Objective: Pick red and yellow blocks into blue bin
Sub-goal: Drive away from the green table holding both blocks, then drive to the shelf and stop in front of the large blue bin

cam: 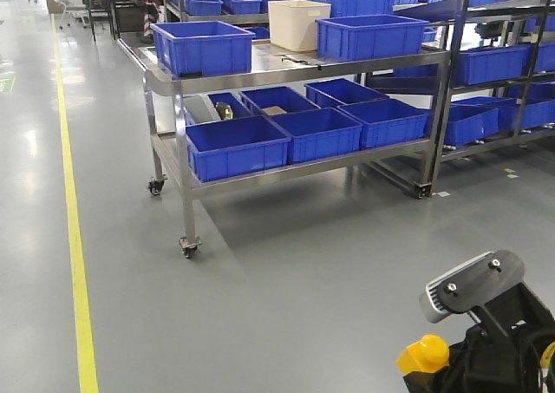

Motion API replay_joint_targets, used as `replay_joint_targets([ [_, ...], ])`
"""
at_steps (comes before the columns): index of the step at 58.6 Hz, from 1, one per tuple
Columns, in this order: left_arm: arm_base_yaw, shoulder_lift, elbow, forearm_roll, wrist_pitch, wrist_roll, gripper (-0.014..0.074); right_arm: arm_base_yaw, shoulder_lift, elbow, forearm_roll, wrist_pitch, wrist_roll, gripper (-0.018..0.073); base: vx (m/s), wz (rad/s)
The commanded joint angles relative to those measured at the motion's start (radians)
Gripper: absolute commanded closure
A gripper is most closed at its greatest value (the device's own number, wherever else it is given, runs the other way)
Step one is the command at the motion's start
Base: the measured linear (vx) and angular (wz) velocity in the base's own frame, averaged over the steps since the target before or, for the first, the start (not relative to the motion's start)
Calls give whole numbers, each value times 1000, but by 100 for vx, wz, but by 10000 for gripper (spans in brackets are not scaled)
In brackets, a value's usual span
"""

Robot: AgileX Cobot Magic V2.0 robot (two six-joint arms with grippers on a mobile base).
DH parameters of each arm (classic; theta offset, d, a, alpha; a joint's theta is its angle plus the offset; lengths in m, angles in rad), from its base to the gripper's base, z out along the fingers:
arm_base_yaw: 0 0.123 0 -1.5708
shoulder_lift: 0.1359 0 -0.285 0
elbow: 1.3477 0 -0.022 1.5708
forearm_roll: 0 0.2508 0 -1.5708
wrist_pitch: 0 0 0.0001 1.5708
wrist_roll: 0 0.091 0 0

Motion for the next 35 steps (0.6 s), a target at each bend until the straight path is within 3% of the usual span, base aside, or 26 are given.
replay_joint_targets([
  [1,-5,3,-24,-5,-73,-4,263,1,-23,-29,-10,-63,-5,368,29,0],
  [35,-5,3,-24,-5,-73,-4,263,1,-23,-29,-10,-63,-5,368,30,-9],
])
